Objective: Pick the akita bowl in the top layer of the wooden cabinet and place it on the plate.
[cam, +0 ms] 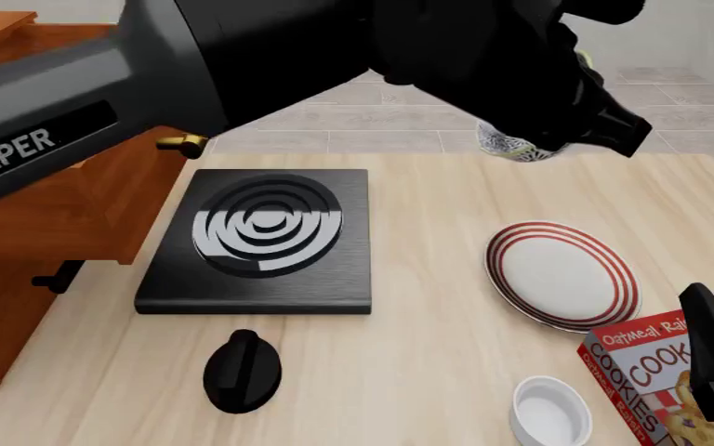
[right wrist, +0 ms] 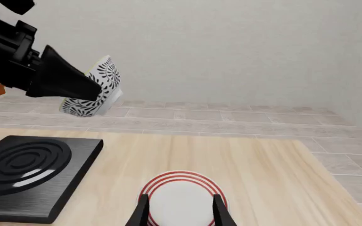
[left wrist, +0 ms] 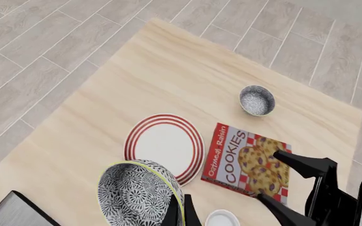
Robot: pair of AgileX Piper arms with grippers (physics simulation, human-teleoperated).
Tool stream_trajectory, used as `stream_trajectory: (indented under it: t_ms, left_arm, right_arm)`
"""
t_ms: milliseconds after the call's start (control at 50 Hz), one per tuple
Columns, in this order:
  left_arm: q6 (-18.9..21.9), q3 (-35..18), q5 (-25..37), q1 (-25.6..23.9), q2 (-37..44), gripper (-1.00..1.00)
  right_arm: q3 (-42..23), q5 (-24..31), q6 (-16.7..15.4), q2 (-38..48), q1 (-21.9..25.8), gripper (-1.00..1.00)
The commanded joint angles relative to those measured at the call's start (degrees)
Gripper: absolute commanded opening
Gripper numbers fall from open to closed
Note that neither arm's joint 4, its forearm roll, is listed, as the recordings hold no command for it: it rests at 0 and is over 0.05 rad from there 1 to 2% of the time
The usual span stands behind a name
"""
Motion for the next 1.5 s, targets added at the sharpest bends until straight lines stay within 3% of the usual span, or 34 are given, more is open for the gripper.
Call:
stream_trajectory:
  t_ms: [20,420,480,520,700,1500]
  left_arm:
    - [-0.6,-2.1,-0.9,0.2,3.2,-1.0]
    - [-1.7,-3.6,-2.7,0.1,8.2,-1.0]
    - [-5.5,-2.8,-3.7,-1.7,8.0,-1.0]
    - [-4.1,-3.9,-3.4,-0.9,8.9,-1.0]
    - [-7.0,-4.1,-5.3,-1.9,11.3,-1.0]
    - [-11.5,-12.1,-6.7,-0.2,23.6,-1.0]
  right_arm:
    - [0.0,-0.1,-0.1,0.0,0.0,1.0]
    - [0.0,-0.1,0.0,0.0,-0.1,1.0]
    - [0.1,-0.1,0.0,0.0,-0.2,1.0]
    - [0.1,-0.1,0.0,0.0,-0.1,1.0]
    - [0.0,-0.1,0.1,0.0,-0.2,1.0]
    - [0.1,0.5,1.5,0.0,-0.7,1.0]
